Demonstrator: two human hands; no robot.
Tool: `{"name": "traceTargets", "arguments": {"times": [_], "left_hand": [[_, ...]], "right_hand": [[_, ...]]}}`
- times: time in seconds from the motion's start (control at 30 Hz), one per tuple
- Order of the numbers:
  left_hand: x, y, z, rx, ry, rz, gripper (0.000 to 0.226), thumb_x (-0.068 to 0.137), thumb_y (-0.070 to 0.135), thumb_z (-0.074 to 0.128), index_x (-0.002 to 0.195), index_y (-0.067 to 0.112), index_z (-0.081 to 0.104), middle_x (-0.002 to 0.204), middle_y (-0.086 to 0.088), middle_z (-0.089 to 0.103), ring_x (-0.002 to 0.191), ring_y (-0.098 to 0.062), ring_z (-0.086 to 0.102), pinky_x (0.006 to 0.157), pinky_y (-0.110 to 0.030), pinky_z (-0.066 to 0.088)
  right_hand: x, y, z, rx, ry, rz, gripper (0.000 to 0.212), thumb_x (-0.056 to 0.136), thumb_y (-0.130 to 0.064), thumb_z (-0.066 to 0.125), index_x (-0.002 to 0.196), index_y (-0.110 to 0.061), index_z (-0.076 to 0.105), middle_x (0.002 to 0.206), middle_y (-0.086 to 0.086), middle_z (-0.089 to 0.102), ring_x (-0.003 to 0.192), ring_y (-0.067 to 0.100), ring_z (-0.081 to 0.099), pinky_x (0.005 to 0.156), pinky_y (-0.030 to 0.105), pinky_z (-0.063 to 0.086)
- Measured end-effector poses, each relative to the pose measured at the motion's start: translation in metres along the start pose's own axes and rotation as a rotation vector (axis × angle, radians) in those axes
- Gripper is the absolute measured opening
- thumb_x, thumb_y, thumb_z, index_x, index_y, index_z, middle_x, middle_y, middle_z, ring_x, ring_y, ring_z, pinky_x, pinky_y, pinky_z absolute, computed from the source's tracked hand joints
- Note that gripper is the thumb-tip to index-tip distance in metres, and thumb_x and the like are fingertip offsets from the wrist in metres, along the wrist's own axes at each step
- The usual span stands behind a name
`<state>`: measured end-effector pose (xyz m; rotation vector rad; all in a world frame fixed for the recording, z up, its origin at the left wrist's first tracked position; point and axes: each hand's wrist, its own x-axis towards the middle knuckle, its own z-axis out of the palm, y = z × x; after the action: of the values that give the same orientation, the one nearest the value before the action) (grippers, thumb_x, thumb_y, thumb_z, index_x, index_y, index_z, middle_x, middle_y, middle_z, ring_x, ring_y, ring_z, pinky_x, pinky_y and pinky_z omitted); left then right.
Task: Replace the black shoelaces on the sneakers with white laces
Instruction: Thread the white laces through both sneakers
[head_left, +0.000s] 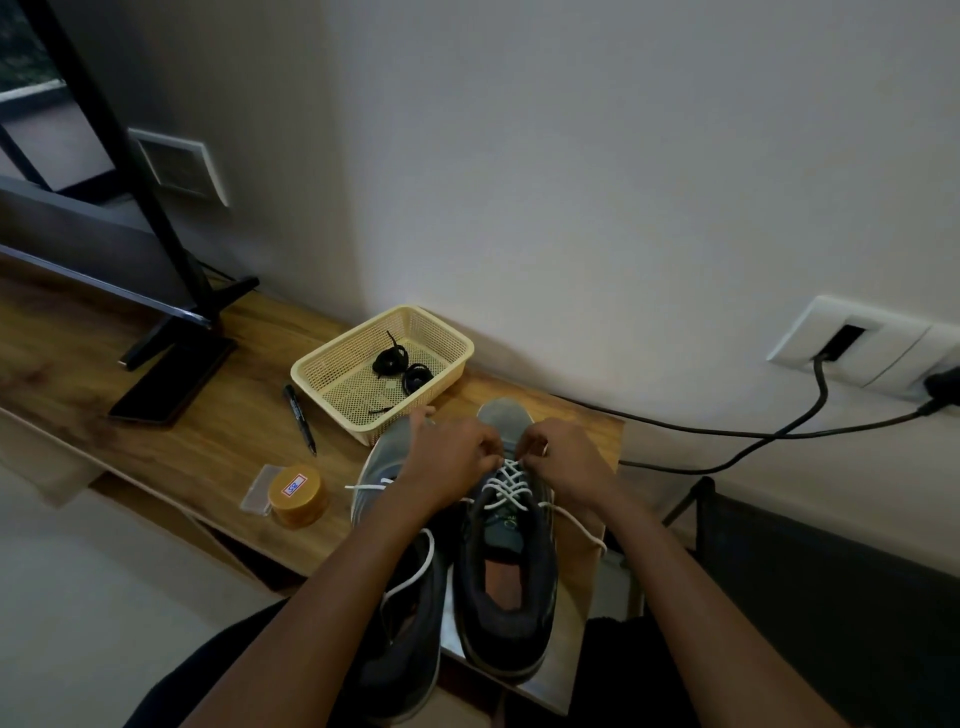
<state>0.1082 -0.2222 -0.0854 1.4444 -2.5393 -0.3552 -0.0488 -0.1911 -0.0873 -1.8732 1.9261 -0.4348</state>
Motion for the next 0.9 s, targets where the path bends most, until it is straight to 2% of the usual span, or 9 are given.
{"name": "traceTargets", "arguments": {"times": [0.13,0.23,0.3,0.37,0.47,0.6,0.67,0.8,0.9], "left_hand": [[0.0,-0.001,-0.004,-0.002,-0.062,0.011,0.016,0.09,0.041,0.056,0.099,0.032,0.067,0.108,0.012,0.064,0.105,-0.007,0.054,0.104,-0.039,0.014],[0.0,-0.001,-0.003,0.024,-0.091,0.006,0.017,0.091,0.04,0.055,0.1,0.031,0.067,0.107,0.011,0.063,0.106,-0.009,0.053,0.103,-0.038,0.015],[-0.001,0.001,-0.002,0.012,-0.089,0.005,0.016,0.092,0.038,0.054,0.099,0.029,0.066,0.106,0.01,0.062,0.105,-0.01,0.054,0.102,-0.037,0.015],[-0.002,0.001,-0.002,0.006,-0.089,0.012,0.016,0.094,0.036,0.051,0.099,0.029,0.065,0.106,0.01,0.061,0.103,-0.011,0.054,0.102,-0.037,0.015],[-0.002,-0.001,0.0,-0.001,-0.084,0.015,0.018,0.096,0.035,0.046,0.103,0.027,0.061,0.11,0.009,0.059,0.104,-0.011,0.054,0.104,-0.038,0.014],[-0.003,-0.001,0.001,-0.029,-0.078,-0.002,0.019,0.097,0.036,0.044,0.103,0.026,0.06,0.109,0.011,0.06,0.101,-0.01,0.055,0.105,-0.037,0.013],[-0.005,-0.003,0.0,-0.064,-0.066,0.002,0.016,0.095,0.036,0.047,0.101,0.028,0.059,0.106,0.012,0.061,0.1,-0.008,0.055,0.105,-0.037,0.014],[-0.005,-0.011,-0.008,-0.218,-0.088,0.007,0.007,0.087,0.041,0.061,0.086,0.036,0.058,0.089,0.018,0.059,0.09,-0.001,0.053,0.097,-0.032,0.017],[-0.003,-0.017,-0.007,-0.336,-0.205,0.016,0.008,0.083,0.039,0.067,0.087,0.033,0.07,0.085,0.016,0.059,0.084,-0.001,0.053,0.094,-0.033,0.031]], "right_hand": [[-0.004,-0.005,-0.006,0.062,-0.074,-0.033,0.009,0.082,-0.011,0.063,0.086,-0.008,0.071,0.083,0.0,0.056,0.077,0.014,0.053,0.063,0.023,0.04],[-0.005,-0.005,-0.005,0.072,-0.126,-0.04,0.012,0.082,-0.008,0.063,0.09,-0.007,0.072,0.084,0.0,0.057,0.07,0.006,0.05,0.054,0.01,0.035],[-0.004,-0.007,-0.004,0.079,-0.127,-0.023,0.014,0.083,-0.007,0.062,0.093,-0.005,0.072,0.089,0.003,0.058,0.08,0.013,0.053,0.06,0.014,0.039],[-0.004,-0.009,-0.003,0.065,-0.14,-0.01,0.013,0.084,-0.008,0.06,0.091,-0.003,0.07,0.094,0.01,0.062,0.089,0.022,0.057,0.072,0.03,0.045],[-0.004,-0.01,-0.002,0.052,-0.169,-0.004,0.01,0.09,-0.01,0.052,0.085,-0.006,0.059,0.092,0.013,0.057,0.09,0.028,0.055,0.074,0.036,0.043],[-0.007,-0.009,-0.001,0.116,-0.16,-0.002,0.01,0.093,-0.008,0.046,0.086,-0.01,0.054,0.087,0.004,0.053,0.081,0.018,0.049,0.065,0.029,0.038],[-0.007,-0.007,-0.003,0.154,-0.146,-0.002,0.011,0.092,-0.007,0.048,0.084,-0.012,0.054,0.081,-0.002,0.052,0.075,0.013,0.049,0.059,0.02,0.036],[-0.008,-0.003,-0.014,0.256,-0.111,-0.037,0.013,0.083,-0.001,0.06,0.08,-0.011,0.067,0.075,-0.01,0.056,0.069,0.0,0.051,0.059,0.01,0.038],[-0.009,-0.006,-0.015,0.213,-0.189,-0.08,0.011,0.082,-0.002,0.064,0.088,-0.003,0.073,0.072,-0.012,0.057,0.067,-0.002,0.053,0.059,0.006,0.037]]}}
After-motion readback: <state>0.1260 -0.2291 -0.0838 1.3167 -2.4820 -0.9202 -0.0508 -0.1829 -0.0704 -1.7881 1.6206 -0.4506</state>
